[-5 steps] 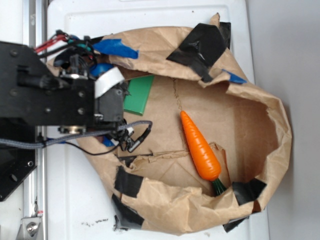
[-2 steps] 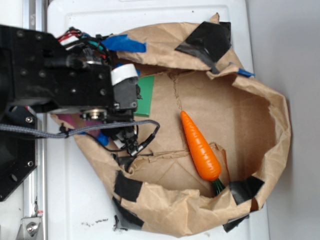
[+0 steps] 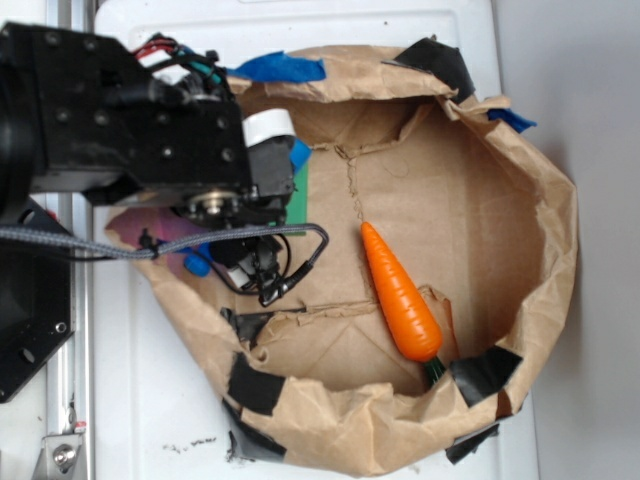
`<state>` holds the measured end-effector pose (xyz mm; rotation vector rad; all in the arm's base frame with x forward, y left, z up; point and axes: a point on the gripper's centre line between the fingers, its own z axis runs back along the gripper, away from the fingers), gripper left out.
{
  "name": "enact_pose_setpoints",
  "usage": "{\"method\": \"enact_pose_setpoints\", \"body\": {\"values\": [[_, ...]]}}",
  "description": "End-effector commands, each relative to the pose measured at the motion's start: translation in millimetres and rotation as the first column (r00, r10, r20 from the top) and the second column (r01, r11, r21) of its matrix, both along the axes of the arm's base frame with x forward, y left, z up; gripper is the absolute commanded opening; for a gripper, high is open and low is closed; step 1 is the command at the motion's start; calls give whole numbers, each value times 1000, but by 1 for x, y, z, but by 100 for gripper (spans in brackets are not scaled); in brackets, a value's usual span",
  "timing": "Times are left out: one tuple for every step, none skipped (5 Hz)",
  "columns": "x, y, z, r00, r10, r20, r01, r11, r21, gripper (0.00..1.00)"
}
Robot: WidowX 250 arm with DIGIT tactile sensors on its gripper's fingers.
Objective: Grab the blue bottle.
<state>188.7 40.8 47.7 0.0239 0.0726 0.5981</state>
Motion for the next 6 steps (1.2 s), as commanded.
{"method": "enact_pose_setpoints", "body": {"values": [[38,14,72,914,-356,195,364,932,-1,0],[49,8,106,819,-519,244,528,849,34,0],[52,-2,126,739,-630,241,625,774,107,0],[52,-9,131,697,-677,235,665,733,140,0],[54,-10,130,718,-664,210,652,747,133,0],[55,-9,130,733,-645,216,633,763,133,0]]}}
